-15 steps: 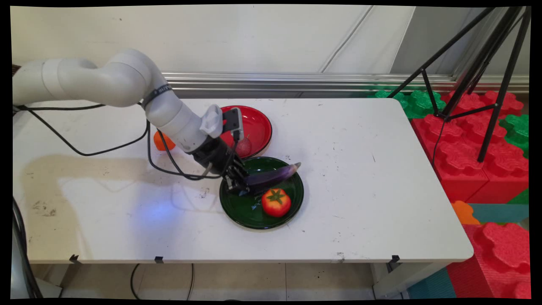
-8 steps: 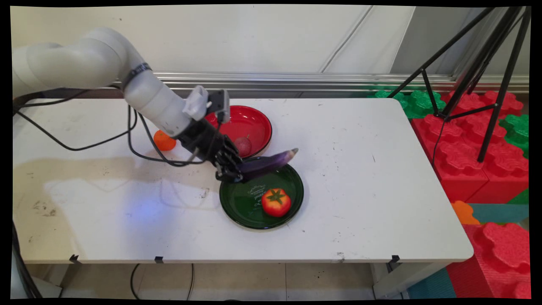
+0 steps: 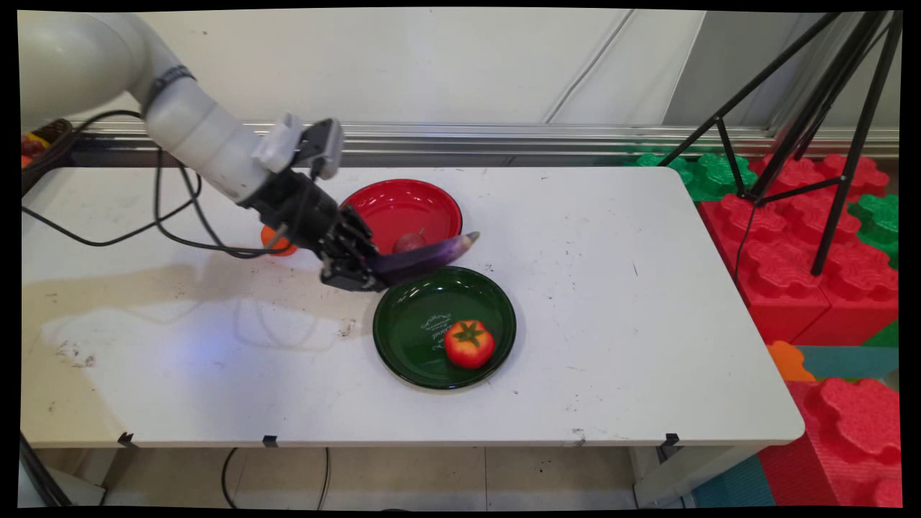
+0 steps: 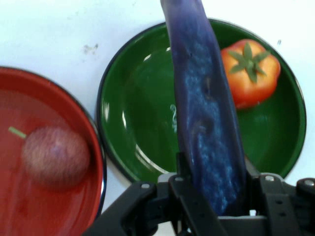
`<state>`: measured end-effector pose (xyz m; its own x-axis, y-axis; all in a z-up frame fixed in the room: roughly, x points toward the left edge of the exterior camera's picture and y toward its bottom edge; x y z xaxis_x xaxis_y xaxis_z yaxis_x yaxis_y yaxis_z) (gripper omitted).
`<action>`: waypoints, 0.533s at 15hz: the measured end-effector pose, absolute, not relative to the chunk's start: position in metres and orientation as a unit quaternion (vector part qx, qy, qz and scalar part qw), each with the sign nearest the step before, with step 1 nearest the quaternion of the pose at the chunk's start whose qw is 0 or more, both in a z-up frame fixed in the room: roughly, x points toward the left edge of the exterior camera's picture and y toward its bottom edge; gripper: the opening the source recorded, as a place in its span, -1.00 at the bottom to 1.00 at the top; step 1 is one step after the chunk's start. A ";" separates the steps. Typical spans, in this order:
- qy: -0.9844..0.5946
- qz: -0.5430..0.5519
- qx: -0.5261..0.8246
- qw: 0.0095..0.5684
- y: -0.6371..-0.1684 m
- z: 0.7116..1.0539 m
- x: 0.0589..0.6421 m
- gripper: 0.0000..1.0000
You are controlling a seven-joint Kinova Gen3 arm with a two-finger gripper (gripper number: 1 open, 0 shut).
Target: Place the picked object on the table
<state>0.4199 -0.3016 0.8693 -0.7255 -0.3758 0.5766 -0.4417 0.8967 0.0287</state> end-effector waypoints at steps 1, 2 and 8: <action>-0.929 0.057 0.218 0.294 -0.299 0.873 0.429 -1.00; -0.930 0.057 0.217 0.291 -0.297 0.876 0.436 -1.00; -0.936 0.056 0.219 0.269 -0.284 0.886 0.478 -1.00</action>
